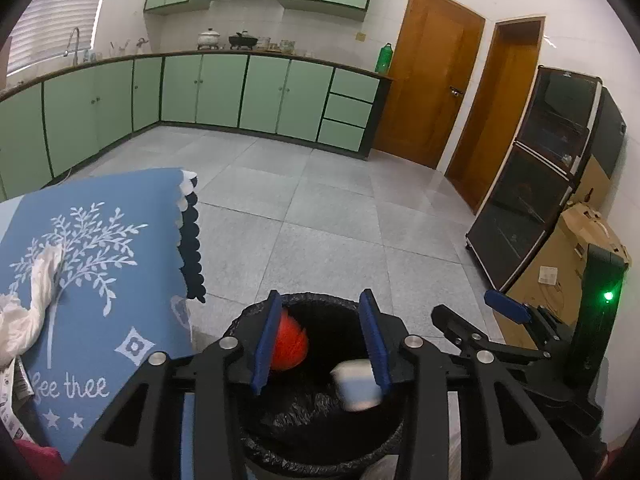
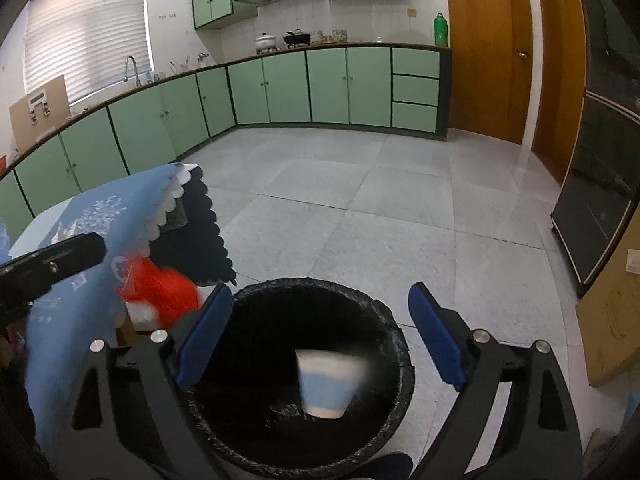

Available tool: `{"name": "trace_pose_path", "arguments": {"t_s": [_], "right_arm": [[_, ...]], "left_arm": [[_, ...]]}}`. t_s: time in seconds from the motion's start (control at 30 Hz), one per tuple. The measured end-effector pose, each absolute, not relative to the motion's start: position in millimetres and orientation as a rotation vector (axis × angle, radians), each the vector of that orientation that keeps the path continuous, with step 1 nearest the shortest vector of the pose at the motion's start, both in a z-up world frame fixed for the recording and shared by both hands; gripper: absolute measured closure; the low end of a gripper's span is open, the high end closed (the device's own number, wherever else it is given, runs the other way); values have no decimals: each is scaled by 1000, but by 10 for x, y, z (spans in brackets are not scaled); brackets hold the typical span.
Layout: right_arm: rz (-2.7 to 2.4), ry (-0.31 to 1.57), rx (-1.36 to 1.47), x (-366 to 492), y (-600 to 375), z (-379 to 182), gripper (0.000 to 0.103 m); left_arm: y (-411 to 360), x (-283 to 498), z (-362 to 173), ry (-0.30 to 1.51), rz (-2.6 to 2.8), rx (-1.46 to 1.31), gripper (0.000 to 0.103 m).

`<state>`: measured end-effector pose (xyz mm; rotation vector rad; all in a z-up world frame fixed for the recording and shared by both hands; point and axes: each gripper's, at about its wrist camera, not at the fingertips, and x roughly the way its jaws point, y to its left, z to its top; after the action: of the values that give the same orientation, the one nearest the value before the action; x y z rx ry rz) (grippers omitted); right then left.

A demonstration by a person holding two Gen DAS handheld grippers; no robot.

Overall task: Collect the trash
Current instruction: 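Drop the paper cup and red bag into the black bin with both grippers, then return the left gripper to the table and grasp the orange mesh net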

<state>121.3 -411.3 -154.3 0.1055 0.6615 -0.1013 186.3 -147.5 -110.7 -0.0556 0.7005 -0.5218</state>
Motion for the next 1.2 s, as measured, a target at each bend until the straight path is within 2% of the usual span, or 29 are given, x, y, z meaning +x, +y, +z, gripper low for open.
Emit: {"name": "trace_pose_path", "arguments": {"t_s": [0.03,0.07,0.1,0.4,0.7,1.0,1.2], "right_arm": [[-106,659,112,1194,-4119,-1545,13],[-109,656,116,1175,-4119,-1543,13],[-109,655,116,1170,-4106,-1539,13],[-95,628,124,1022,-4015,-1360,13],[-26,571,138,756,-3545,-1153,12],[96,514,141,534,-2839,-945,13],[167,507,110,419,-2415,-899,13]], "left_arm": [[-1477,1856,-1092,701,-521,-62,55],[-1459,1859,-1081,703,-521,-71,42],[-1440,1870,-1075,707,-529,-82,39],[-1256,1734,-865,657,-507,-69,38],[-544,1167,-706,581,-300,2,38],[230,527,-859,554,-77,13,38],[478,319,-1001,573,-29,-13,37]]}}
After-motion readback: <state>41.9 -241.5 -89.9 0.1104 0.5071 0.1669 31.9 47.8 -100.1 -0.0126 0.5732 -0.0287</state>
